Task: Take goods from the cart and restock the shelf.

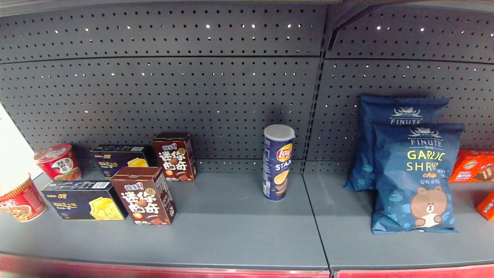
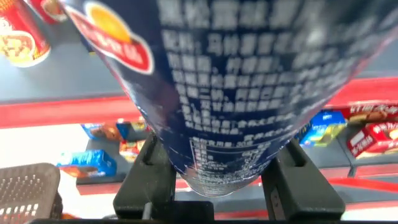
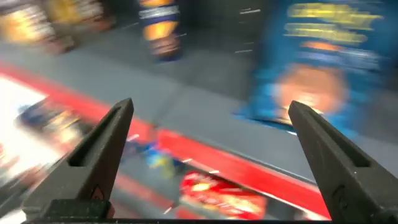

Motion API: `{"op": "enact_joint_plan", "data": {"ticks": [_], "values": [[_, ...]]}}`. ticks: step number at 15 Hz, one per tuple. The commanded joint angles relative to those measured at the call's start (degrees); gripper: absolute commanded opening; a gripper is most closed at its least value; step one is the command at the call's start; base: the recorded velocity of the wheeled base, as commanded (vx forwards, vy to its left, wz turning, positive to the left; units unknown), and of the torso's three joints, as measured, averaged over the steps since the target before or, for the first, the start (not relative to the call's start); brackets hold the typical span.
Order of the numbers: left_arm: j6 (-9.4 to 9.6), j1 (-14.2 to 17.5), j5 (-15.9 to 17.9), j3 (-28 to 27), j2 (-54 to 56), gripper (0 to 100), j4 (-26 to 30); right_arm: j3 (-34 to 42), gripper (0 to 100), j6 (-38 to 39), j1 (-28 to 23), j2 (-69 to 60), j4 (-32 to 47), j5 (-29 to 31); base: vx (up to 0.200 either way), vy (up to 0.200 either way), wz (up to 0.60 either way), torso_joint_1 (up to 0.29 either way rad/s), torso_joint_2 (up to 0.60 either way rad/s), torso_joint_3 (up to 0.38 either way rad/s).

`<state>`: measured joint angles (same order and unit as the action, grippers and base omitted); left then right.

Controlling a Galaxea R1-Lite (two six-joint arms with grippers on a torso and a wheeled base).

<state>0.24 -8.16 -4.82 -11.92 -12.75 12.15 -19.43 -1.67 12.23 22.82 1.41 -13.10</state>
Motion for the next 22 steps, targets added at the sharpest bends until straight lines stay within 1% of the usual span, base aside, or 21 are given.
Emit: {"op": "enact_joint_plan", "data": {"ticks": [1, 2, 3, 4, 6, 8, 9, 11, 12, 13, 16, 18, 20, 22], "values": [[0.11, 0.0, 0.0, -1.4, 1.5, 0, 1.0, -2.0, 100, -0.2, 5.6, 8.7, 0.0, -1.0, 0.0, 0.0, 0.0, 0.0, 0.0, 0.0], [0.2, 0.0, 0.0, -1.9, 1.3, 0, 1.1, -2.6, 100, -0.3, 6.3, 11.3, -0.7, -1.0, 0.0, 0.0, 0.0, 0.0, 0.0, 0.0], [0.2, 0.0, 0.0, -3.3, 0.0, 0, 1.1, -5.4, 100, -0.2, 7.4, 16.6, -3.5, -2.1, 0.0, 0.0, 0.0, 0.0, 0.0, 0.0], [0.2, -0.1, 0.0, -4.2, -1.1, 0, 1.0, -7.4, 100, -0.1, 8.4, 21.1, -5.8, -3.7, 0.0, 0.0, 0.0, 0.0, 0.0, 0.0], [0.11, -0.4, 0.5, -5.6, -1.8, 0, 1.0, -8.5, 100, -0.4, 9.0, 30.0, -9.7, -7.0, 0.0, 0.0, 0.0, 0.0, 0.0, 0.0], [-0.16, -0.8, 1.6, -5.8, -2.7, 0, 0.8, -8.6, 100, -0.8, 10.4, 38.5, -17.8, -7.2, 0.0, 0.0, 0.0, 0.0, 0.0, 0.0], [-1.03, -1.9, 2.3, -5.7, -3.9, 0, 0.7, -8.7, 100, -0.7, 10.5, 46.4, -26.6, -7.0, 0.0, 0.0, 0.0, 0.0, 0.0, 0.0], [-1.12, -2.1, 2.4, -6.4, -4.4, 0, 0.4, -10.1, 100, -0.8, 10.5, 57.5, -37.6, -7.9, 0.0, 0.0, 0.0, 0.0, 0.0, 0.0], [-1.12, -2.2, 2.4, -6.7, -4.4, 0, 0.5, -11.4, 100, -0.6, 10.2, 62.5, -42.3, -9.9, 0.0, 0.0, 0.0, 0.0, 0.0, 0.0], [-1.12, -2.2, 2.4, -6.6, -4.3, 0, 0.5, -12.0, 100, -0.4, 10.0, 64.8, -44.4, -11.3, 0.0, 0.0, 0.0, 0.0, 0.0, 0.0], [-1.21, -2.2, 2.4, -6.6, -4.0, 0, 0.7, -16.9, 100, -0.2, 9.3, 76.7, -55.4, -14.9, 0.0, 0.0, 0.0, 0.0, 0.0, 0.0], [-1.21, -2.1, 2.4, -6.7, -3.3, 0, 0.9, -20.1, 100, -0.4, 8.1, 81.5, -58.5, -22.2, 0.0, 0.0, 0.0, 0.0, 0.0, 0.0], [-1.21, -2.0, 2.3, -7.0, -3.1, 0, 0.9, -22.8, 100, -0.5, 7.9, 85.2, -60.0, -25.3, 0.0, 0.0, 0.0, 0.0, 0.0, 0.0], [-1.21, -2.0, 2.3, -7.1, -3.1, 0, 1.1, -23.7, 100, -0.4, 7.9, 86.7, -60.9, -26.3, 0.0, 0.0, 0.0, 0.0, 0.0, 0.0]]}}
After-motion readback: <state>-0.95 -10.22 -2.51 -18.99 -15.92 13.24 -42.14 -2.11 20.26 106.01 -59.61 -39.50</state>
